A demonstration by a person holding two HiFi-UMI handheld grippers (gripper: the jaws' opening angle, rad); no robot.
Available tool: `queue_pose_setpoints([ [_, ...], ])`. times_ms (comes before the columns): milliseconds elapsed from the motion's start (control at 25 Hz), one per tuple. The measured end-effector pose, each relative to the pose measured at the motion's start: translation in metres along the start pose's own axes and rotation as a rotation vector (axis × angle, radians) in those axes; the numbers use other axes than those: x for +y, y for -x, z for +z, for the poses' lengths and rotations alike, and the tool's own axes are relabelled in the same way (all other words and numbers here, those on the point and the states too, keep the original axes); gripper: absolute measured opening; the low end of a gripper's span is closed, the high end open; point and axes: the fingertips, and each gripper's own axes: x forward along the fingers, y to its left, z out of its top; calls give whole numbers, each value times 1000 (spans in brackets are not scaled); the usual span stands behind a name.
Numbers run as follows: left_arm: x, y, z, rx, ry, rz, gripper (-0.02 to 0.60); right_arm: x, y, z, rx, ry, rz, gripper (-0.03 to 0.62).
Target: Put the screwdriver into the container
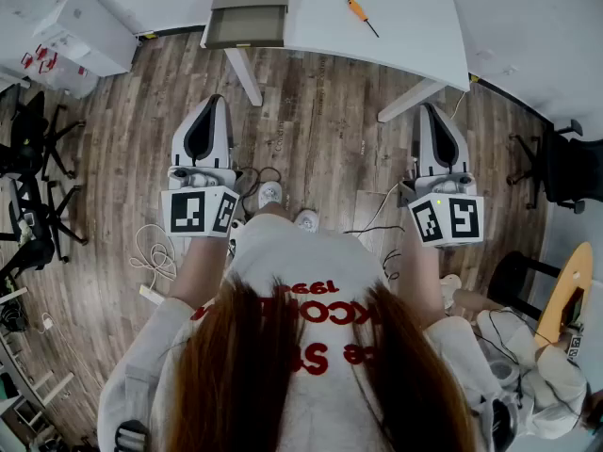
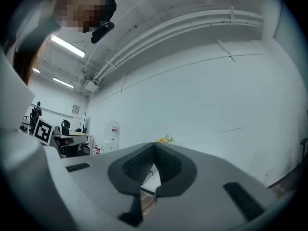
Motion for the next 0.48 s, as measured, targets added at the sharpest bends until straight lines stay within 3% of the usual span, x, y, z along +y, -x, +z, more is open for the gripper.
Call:
queue_pose_setpoints([
  [480, -13, 9, 9, 6, -22, 5, 5, -2, 14, 9, -53, -77, 25, 5],
])
